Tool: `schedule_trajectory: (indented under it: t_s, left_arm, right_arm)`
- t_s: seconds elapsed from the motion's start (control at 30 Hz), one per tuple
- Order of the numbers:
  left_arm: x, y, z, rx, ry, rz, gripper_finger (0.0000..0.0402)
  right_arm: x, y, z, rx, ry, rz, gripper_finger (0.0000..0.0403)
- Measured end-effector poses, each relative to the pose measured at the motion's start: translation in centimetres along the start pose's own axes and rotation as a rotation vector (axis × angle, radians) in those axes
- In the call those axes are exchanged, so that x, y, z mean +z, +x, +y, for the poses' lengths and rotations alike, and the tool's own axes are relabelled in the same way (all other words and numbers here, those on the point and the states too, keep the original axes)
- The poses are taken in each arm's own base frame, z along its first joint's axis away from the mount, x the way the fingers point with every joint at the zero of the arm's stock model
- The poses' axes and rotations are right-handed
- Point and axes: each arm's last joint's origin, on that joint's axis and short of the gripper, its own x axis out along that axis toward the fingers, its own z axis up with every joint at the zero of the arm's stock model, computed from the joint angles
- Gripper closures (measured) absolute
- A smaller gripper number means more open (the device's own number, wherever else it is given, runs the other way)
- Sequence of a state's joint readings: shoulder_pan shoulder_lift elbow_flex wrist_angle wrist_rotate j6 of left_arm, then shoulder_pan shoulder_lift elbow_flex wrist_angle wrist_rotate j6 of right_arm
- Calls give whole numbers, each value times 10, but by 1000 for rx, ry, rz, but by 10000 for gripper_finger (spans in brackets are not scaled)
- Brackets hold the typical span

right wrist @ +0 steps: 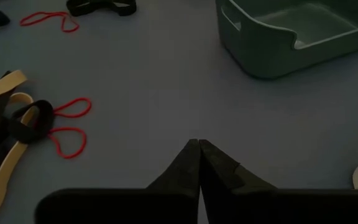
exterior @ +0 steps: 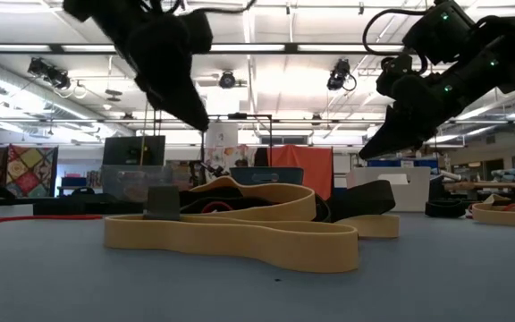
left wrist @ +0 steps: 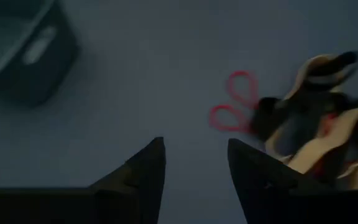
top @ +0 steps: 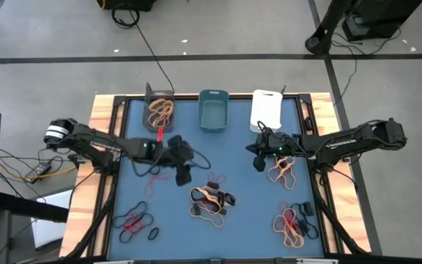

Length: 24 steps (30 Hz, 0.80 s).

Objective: Sort rubber bands into baskets
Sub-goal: Put the yellow rubber band into the black bin

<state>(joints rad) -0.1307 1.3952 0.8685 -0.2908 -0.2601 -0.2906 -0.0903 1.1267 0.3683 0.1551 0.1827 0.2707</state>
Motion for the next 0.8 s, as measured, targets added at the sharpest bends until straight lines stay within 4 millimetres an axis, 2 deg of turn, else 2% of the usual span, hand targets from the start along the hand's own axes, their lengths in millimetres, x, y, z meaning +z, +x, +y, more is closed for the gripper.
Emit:
schedule_trajectory:
  t_s: [0.2,0.33,0.6,0.8]
  left_arm:
    - [-30,13,-16,-92,8,-131,225]
    - [-49,24,-26,-135,28,-160,225]
    - [-69,51,-48,-169,80,-127,225]
    - [-75,60,-53,-179,89,-121,225]
  right_arm:
    - [1,0,1,8,-2,-10,388]
    - [2,0,2,3,0,-25,385]
    - [3,0,2,5,2,-32,391]
    - [3,0,2,5,2,-32,386]
